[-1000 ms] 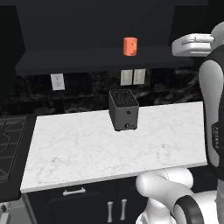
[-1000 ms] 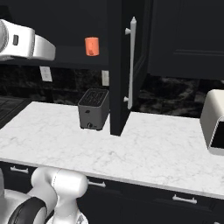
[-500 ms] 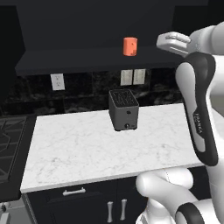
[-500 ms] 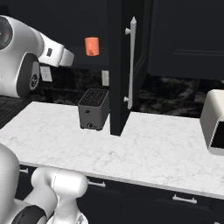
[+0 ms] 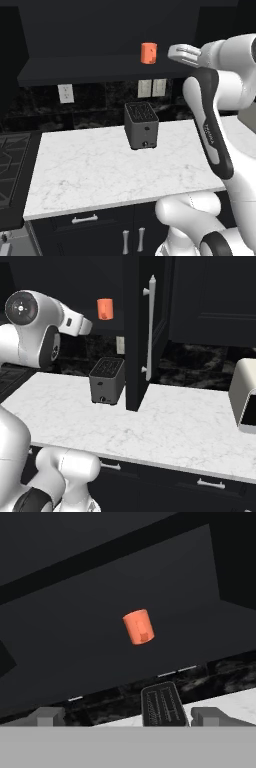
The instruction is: Gather all objects into one cabinet and sort the glasses and bowls to opposite sides.
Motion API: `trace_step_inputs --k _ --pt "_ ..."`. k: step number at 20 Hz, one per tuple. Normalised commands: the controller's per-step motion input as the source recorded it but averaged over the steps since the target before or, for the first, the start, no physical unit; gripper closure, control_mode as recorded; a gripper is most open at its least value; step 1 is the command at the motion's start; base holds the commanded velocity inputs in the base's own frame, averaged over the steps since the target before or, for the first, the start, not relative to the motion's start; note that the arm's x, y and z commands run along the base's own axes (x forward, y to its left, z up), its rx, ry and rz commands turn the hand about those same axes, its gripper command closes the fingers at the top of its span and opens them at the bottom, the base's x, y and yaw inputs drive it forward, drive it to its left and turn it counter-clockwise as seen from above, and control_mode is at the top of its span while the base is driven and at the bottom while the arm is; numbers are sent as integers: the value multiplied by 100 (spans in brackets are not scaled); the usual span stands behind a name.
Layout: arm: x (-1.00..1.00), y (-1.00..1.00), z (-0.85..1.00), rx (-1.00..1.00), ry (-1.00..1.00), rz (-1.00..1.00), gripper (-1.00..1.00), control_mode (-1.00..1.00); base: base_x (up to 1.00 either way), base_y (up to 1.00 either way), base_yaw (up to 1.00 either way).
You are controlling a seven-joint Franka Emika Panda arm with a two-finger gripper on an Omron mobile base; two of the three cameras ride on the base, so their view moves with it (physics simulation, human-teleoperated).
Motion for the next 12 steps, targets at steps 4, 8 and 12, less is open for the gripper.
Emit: trace_step_inputs --k 4,8,12 --pt "30 -2 0 5 3 0 -100 -100 0 0 0" --pt "0 -1 0 0 0 0 -100 -100 0 0 0" --pt "43 -9 0 0 1 4 -100 -100 0 0 0"
